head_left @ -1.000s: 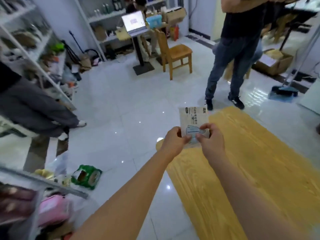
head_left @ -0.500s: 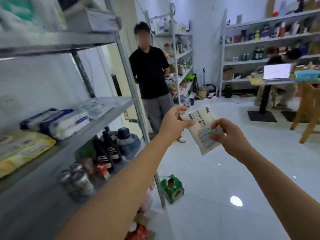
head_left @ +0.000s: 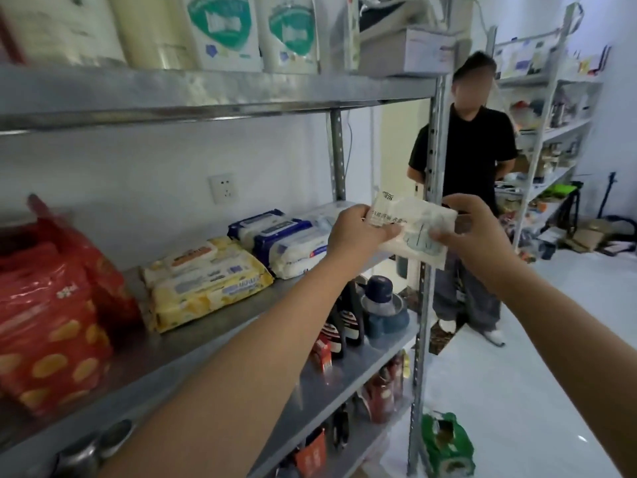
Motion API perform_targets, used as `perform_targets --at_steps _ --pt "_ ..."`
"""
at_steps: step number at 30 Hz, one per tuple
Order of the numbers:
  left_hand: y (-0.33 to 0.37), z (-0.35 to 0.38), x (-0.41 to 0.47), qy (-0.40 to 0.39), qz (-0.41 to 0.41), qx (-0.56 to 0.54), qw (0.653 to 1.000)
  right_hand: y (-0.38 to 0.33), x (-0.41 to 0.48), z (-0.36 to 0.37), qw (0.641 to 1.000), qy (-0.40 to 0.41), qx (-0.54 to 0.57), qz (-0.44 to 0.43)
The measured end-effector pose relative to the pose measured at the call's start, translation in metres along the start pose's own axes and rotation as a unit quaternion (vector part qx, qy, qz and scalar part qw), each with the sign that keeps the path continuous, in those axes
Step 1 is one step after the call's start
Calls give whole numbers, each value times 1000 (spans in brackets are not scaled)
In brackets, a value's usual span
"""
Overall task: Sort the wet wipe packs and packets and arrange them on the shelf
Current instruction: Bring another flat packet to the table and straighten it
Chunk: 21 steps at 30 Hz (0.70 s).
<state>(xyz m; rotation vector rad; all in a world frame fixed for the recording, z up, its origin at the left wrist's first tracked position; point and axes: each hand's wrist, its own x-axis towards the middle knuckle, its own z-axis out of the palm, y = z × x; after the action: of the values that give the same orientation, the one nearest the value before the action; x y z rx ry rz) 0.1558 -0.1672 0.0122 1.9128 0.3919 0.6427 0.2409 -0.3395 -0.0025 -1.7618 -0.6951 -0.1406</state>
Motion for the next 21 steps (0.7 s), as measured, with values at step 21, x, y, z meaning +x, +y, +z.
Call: perform_targets --at_steps 21 --pt "-76 60 131 27 61 577 814 128 214 124 961 -202 -181 53"
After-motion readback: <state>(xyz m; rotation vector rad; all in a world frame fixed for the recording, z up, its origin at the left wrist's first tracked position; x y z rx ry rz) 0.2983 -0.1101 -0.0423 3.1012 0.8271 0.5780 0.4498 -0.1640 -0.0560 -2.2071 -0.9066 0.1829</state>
